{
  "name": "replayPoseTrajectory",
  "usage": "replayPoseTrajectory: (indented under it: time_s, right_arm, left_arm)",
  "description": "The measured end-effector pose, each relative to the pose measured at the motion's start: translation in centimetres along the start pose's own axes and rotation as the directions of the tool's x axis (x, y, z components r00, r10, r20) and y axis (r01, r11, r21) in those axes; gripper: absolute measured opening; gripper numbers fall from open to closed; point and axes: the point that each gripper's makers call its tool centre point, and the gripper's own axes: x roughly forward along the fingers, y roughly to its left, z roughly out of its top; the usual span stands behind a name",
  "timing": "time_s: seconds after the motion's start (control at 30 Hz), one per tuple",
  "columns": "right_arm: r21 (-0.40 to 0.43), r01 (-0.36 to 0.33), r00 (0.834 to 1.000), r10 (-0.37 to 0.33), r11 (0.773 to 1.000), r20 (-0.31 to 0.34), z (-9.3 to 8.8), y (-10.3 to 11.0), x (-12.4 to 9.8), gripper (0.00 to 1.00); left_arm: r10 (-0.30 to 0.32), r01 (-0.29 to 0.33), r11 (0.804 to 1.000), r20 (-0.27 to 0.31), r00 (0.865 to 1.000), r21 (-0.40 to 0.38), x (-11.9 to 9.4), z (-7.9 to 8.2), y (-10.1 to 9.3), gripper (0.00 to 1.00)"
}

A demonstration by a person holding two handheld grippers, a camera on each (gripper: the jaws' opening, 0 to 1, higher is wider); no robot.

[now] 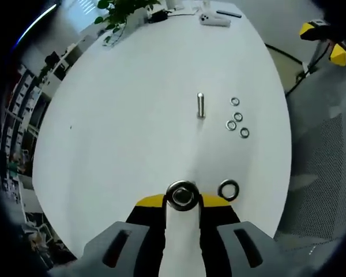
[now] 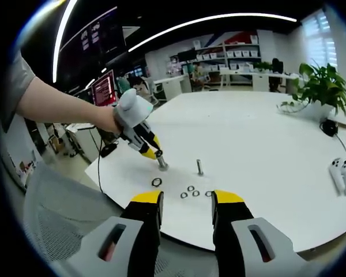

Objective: Place the washer onto the threaded stud by aligning its center hole with the stud, sliding it down to the base, and recovering from edge contact or off-axis alignment until the washer reaches the visible bottom stop.

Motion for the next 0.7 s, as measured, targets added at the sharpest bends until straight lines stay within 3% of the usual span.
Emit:
replayPoseTrajectory:
  time_s: [0.7]
  right_arm:
    - [-0.001, 0.009, 1.0, -0.009, 1.0, -0.006, -0.1, -0.2, 0.0, 0.36]
  left_arm:
    - [-0.048, 0.046, 0.999, -0.057, 0.997, -0.028, 4.1, -1.1, 0.0, 0.19]
